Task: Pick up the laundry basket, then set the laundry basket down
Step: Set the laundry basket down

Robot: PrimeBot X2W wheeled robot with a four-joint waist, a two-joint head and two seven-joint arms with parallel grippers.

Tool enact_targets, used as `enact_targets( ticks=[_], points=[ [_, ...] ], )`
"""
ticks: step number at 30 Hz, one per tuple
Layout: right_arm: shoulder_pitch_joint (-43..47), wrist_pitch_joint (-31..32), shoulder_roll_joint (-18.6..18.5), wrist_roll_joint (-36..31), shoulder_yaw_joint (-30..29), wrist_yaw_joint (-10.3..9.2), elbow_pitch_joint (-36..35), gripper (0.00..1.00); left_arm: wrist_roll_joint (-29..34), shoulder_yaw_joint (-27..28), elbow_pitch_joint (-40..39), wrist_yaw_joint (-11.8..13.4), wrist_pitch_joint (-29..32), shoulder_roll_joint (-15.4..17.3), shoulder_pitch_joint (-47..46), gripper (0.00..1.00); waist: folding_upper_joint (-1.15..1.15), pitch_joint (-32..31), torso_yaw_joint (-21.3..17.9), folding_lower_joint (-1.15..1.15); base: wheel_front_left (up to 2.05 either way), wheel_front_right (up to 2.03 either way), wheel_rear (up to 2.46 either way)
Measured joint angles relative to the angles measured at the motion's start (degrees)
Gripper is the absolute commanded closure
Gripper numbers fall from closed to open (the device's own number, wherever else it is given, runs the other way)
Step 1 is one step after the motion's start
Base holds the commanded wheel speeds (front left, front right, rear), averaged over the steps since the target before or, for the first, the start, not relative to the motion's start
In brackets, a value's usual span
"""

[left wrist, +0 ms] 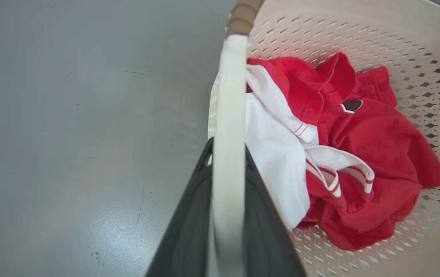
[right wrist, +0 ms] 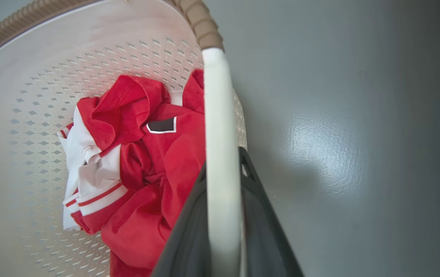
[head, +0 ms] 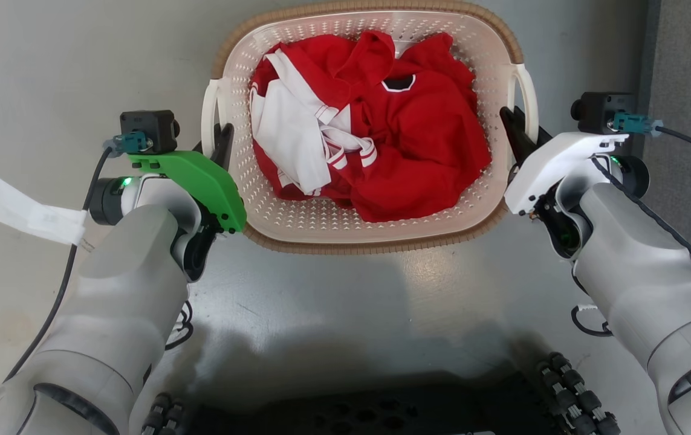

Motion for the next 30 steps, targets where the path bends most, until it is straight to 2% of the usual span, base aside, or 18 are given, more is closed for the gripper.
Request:
enact_targets(
  ticks=[6, 8, 9, 10, 11, 12, 30],
  points=[
    [-0.73, -0.12, -0.04, 0.46, 0.2, 0.01, 0.57, 1.0, 0.0, -0.21, 0.12, 0.0, -0.11, -0.07, -0.43, 1.0, 0.0, 0.31, 0.05, 0.0, 0.0, 0.0, 0.0],
    [-0.87, -0.24, -0.04, 0.47, 0.31, 0.01, 0.76, 1.0, -0.01, -0.29, 0.36, -0.01, -0.48, -0.14, -0.62, 0.6, 0.0, 0.41, 0.07, 0.0, 0.0, 0.0, 0.0],
    [-0.92, -0.24, -0.08, 0.48, 0.34, 0.01, 0.94, 1.0, -0.01, -0.33, 0.54, -0.18, -0.47, -0.14, -0.64, 0.0, 0.0, 0.44, 0.09, 0.0, 0.0, 0.0, 0.0],
    [-0.95, -0.27, -0.19, 0.51, 0.35, 0.01, 1.1, 0.81, -0.02, -0.33, 0.73, -0.29, -0.47, -0.13, -0.64, 0.0, 0.0, 0.47, 0.1, 0.0, 0.0, 0.0, 0.0],
    [-0.98, -0.33, -0.35, 0.59, 0.35, 0.01, 1.32, 0.27, -0.03, -0.35, 1.05, -0.29, -0.47, -0.01, -0.63, 0.0, 0.0, 0.48, 0.11, 0.0, 0.0, 0.0, 0.0],
    [-0.98, -0.33, -0.35, 0.59, 0.35, 0.01, 1.32, 0.0, -0.03, -0.35, 1.05, -0.29, -0.47, -0.01, -0.63, 0.0, 0.0, 0.48, 0.11, 0.0, 0.0, 0.0, 0.0],
    [-1.06, -0.56, 0.0, 1.57, 2.03, 0.07, 2.77, 0.0, -0.29, -1.13, 2.04, -0.29, -0.56, 0.08, -0.51, 0.0, 0.0, -1.71, 0.12, 0.0, 0.0, 0.0, 0.0]
  ],
)
